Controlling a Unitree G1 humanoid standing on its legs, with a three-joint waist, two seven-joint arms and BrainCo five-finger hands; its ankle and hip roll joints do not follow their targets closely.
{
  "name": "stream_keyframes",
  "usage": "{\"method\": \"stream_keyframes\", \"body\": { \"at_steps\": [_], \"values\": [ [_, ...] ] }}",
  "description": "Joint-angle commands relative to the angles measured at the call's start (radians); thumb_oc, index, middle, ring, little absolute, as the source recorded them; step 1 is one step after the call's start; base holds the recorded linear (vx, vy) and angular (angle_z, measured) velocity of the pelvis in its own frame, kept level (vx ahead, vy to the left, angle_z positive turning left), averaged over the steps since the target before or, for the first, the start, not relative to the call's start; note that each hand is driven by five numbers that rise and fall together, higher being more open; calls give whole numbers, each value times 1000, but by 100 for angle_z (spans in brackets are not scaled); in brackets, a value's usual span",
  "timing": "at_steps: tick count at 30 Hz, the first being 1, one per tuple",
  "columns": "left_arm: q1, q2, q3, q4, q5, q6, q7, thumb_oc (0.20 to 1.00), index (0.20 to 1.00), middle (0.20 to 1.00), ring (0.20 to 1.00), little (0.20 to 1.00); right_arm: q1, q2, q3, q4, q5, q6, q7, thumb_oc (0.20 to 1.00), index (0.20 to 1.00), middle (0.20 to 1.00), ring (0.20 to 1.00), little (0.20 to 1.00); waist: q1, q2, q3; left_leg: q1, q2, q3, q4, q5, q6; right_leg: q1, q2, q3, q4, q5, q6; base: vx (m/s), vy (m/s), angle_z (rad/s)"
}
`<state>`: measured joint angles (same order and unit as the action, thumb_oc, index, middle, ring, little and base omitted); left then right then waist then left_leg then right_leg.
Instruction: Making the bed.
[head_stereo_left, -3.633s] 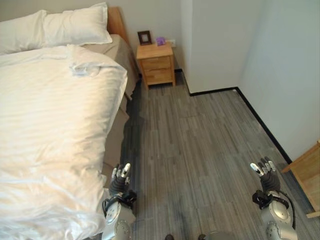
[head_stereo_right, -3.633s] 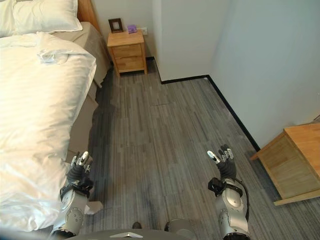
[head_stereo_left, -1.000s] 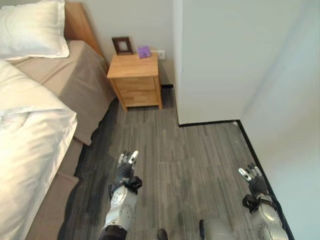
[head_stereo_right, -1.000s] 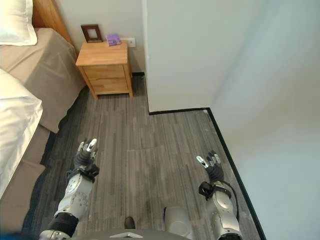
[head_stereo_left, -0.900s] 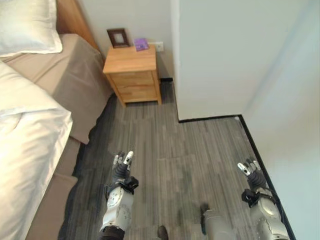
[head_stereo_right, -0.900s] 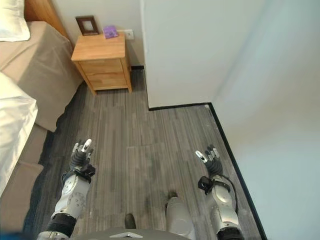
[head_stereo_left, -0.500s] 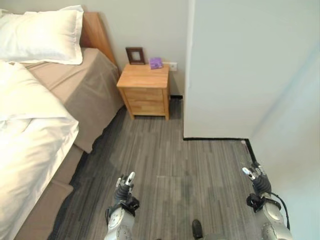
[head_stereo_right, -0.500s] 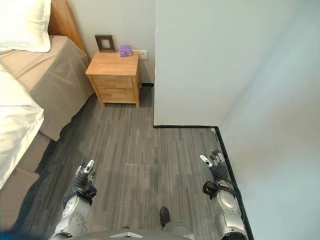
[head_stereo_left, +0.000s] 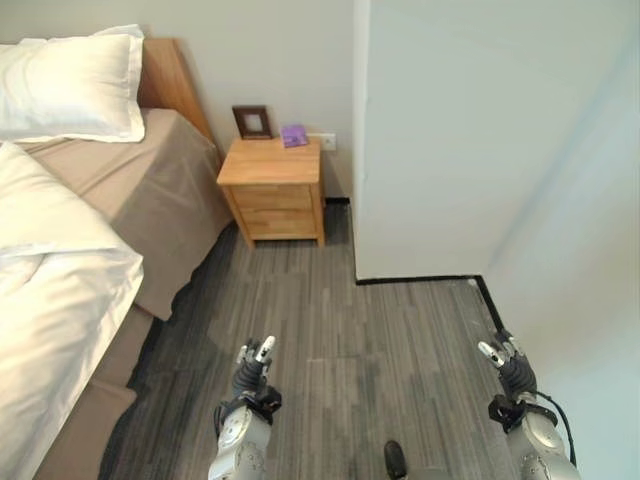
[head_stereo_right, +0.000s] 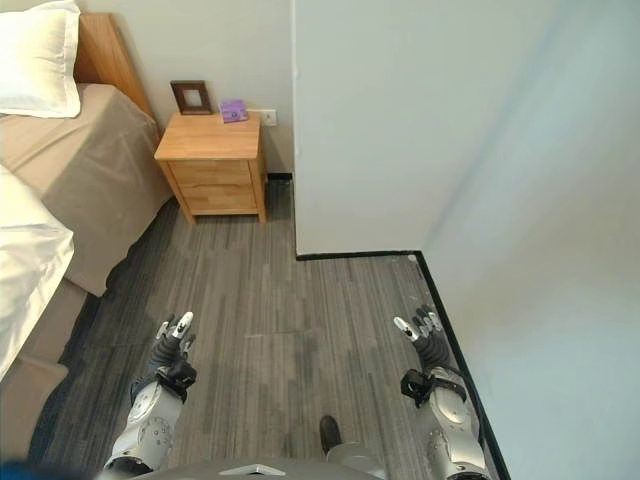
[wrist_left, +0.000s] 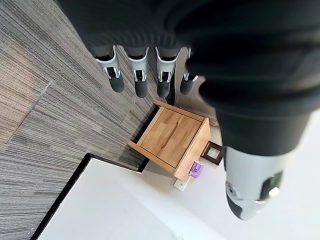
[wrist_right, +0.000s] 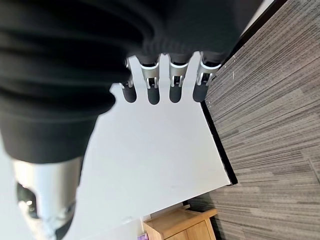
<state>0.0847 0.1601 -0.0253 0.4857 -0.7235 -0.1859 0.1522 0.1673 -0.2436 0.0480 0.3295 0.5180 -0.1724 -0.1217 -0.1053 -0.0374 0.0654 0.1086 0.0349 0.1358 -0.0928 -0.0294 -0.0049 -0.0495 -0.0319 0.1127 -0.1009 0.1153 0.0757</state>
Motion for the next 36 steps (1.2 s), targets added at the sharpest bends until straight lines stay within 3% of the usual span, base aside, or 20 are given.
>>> {"method": "stream_keyframes", "body": {
  "at_steps": [1, 29, 32, 34, 36],
  "values": [
    [-44, 51, 29, 11, 40, -37, 0, 1000, 1000, 1000, 1000, 1000, -49, 17, -12, -33, -6, -30, 9, 1000, 1000, 1000, 1000, 1000, 0, -45, 12, -13, -37, -36, 6, 5, -15, 97, -15, -19, 14, -49, 71, 0, 0, 0],
    [-52, 42, 27, -30, 29, -55, 26, 1000, 1000, 1000, 1000, 1000, -113, 14, 16, 9, -15, -23, -5, 1000, 1000, 1000, 1000, 1000, 45, -46, 58, -31, -46, -44, 8, -1, 2, 81, -29, -33, 19, -45, 82, -2, 6, 0],
    [-63, 49, 33, -29, 32, -62, 36, 1000, 1000, 1000, 1000, 1000, -141, 9, 21, 13, -18, -24, -11, 1000, 1000, 1000, 1000, 1000, 63, -39, 81, -47, -54, -49, 36, -22, 21, 28, -45, -49, 143, -63, 99, -29, 71, -2],
    [-77, 63, 42, -36, 58, -64, 48, 1000, 1000, 1000, 1000, 1000, -160, 7, 28, 16, -25, -29, -8, 1000, 1000, 1000, 1000, 1000, 77, -13, 122, -36, -55, -56, 54, -52, 46, -130, -70, -113, 449, 1, 134, 27, 166, -13],
    [-82, 64, 49, -22, 58, -65, 55, 1000, 1000, 1000, 1000, 1000, -163, 10, 28, 21, -29, -24, -13, 1000, 1000, 1000, 1000, 1000, 70, 1, 129, 1, -55, -77, 39, -62, 42, -199, -94, -150, 461, 17, 125, 228, 96, -8]
  ]
}}
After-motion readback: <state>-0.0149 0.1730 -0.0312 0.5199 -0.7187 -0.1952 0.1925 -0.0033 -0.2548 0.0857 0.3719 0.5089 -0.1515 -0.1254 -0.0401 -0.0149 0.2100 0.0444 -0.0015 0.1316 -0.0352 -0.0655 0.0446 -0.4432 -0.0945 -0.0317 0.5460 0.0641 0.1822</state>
